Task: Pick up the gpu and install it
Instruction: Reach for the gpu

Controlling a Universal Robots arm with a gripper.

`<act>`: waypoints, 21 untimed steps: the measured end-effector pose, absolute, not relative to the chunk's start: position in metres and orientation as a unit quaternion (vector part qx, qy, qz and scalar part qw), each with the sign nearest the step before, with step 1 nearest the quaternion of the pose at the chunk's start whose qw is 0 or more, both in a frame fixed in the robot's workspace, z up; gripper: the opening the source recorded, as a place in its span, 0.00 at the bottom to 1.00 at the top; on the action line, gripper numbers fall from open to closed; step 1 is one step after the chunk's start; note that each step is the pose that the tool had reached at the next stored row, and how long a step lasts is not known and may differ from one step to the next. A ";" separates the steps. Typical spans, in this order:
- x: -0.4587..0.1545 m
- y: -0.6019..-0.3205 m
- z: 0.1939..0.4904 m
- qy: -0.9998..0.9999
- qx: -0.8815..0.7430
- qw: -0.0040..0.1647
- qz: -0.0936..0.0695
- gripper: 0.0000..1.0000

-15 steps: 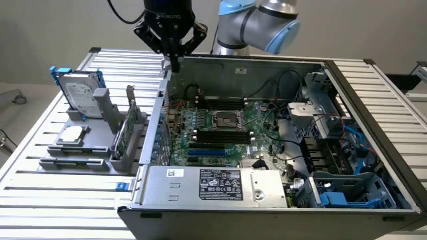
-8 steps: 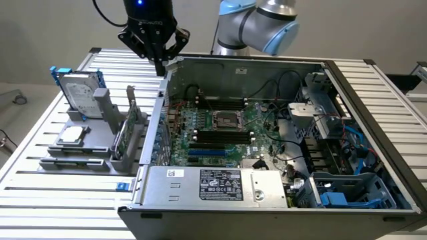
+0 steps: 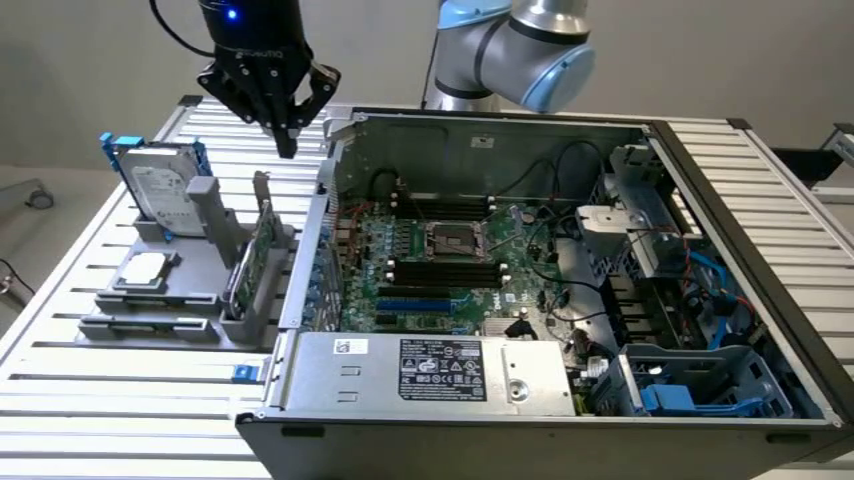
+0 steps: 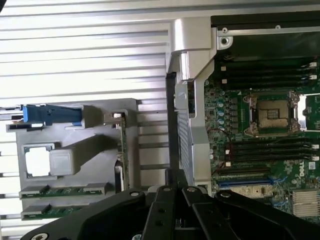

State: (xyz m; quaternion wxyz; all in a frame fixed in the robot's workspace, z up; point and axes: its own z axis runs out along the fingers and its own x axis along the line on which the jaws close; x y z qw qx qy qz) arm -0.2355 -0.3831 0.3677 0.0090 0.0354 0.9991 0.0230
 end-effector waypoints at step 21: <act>-0.278 -0.398 0.352 0.999 0.027 -0.003 0.022 0.11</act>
